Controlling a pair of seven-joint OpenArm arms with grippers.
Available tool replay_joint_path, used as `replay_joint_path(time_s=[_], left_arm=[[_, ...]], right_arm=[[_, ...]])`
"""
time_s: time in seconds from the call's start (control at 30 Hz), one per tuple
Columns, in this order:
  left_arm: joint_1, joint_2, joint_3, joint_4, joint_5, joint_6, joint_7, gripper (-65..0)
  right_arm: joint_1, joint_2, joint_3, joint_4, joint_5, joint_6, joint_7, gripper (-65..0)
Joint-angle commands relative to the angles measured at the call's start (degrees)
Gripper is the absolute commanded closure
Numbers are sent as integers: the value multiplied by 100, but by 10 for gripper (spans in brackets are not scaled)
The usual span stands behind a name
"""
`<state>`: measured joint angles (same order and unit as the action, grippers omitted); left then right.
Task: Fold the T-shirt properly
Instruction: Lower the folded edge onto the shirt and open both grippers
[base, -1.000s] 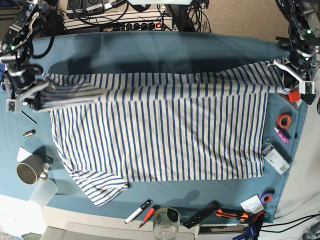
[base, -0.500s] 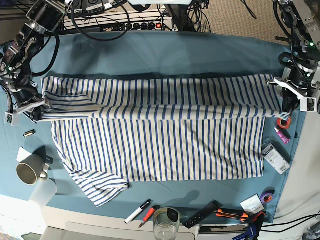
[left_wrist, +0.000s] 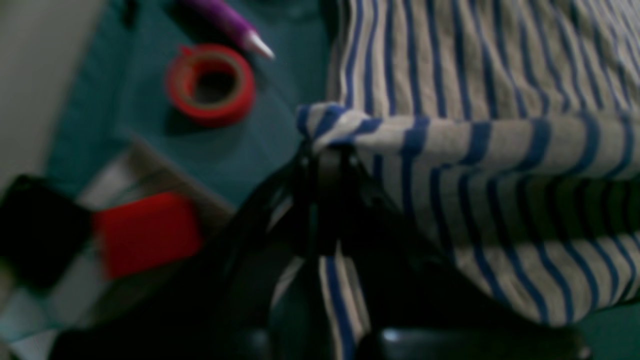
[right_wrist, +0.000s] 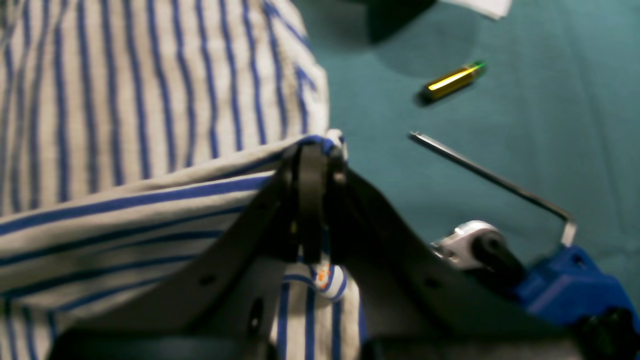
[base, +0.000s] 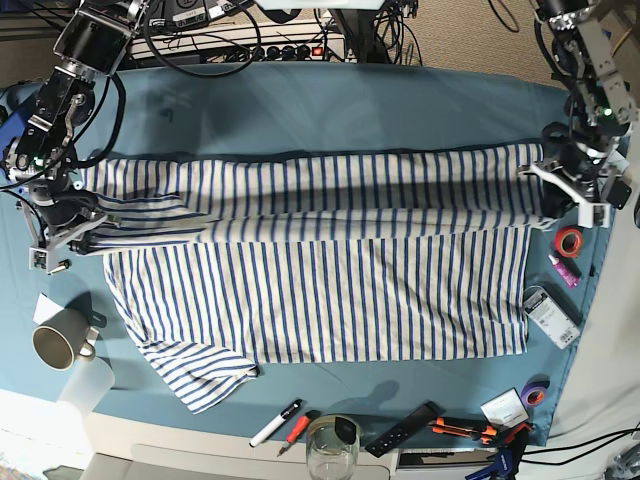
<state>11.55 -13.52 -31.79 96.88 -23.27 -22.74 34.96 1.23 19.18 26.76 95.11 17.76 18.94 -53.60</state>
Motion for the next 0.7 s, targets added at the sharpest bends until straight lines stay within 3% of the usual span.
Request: replay_joint_path(time_s=[0.0,0.17,0.27,0.4,0.67], left_arm=[[-116,-94,46,79,26,20,-164,0],[-321,-94,531,-33,758,382,-160,0],[-380,-92,756,-98,988,393,-162,0],[-393,-94,765,-103,1016,861,-162,0],[-396,-94,767,-105,1069,772,-219,0]], right_arm=[[160,144,28,76,-72,-55,251,0],[356,144,26,46,-90,-55,262,0],[540,144,26,-256,-87,-52,258,0],[859,146,28,-905,-90,-50,271,0],[1292,146,26,-1235,-90,72,310,0]])
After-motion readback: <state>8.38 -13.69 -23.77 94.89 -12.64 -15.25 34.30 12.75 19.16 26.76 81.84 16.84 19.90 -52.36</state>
